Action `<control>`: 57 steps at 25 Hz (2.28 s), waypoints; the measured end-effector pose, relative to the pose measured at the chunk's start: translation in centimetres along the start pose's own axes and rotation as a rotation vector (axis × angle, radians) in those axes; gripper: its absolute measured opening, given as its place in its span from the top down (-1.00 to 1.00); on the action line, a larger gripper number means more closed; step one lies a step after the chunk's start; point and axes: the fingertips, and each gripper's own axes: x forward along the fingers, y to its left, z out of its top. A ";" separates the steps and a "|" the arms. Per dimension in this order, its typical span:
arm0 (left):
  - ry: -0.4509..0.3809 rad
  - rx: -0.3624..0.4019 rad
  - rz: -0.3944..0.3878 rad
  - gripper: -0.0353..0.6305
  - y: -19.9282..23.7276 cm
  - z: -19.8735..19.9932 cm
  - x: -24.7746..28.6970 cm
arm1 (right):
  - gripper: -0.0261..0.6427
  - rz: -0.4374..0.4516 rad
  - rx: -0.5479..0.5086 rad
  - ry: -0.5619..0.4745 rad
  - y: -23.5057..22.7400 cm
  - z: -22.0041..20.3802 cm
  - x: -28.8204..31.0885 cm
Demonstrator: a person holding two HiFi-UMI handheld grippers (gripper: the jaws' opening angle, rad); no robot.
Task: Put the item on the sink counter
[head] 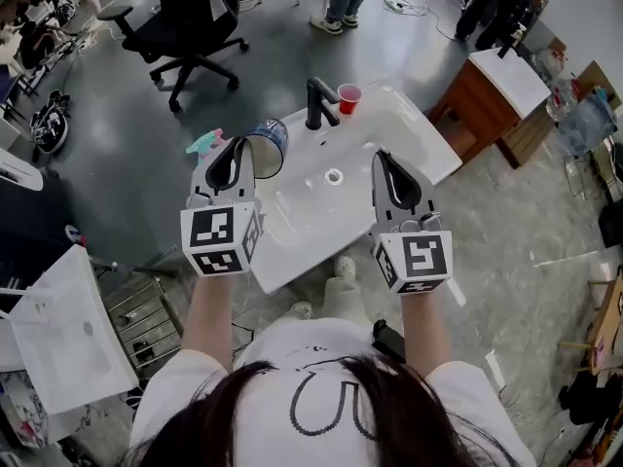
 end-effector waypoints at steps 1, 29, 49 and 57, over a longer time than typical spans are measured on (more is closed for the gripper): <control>0.005 -0.001 0.018 0.77 0.1 0.1 0.6 | 0.83 0.017 0.005 -0.003 -0.6 0.0 0.9; 0.240 -0.099 0.477 0.77 3.0 -4.8 11.5 | 0.83 0.491 0.124 -0.028 -6.9 -4.9 21.3; 0.662 -0.283 0.463 0.77 5.0 -13.8 15.0 | 0.83 0.544 0.224 0.031 -8.3 -8.1 22.0; 0.795 -0.423 0.497 0.76 6.0 -18.0 15.8 | 0.83 0.544 0.296 0.029 -9.1 -8.1 22.5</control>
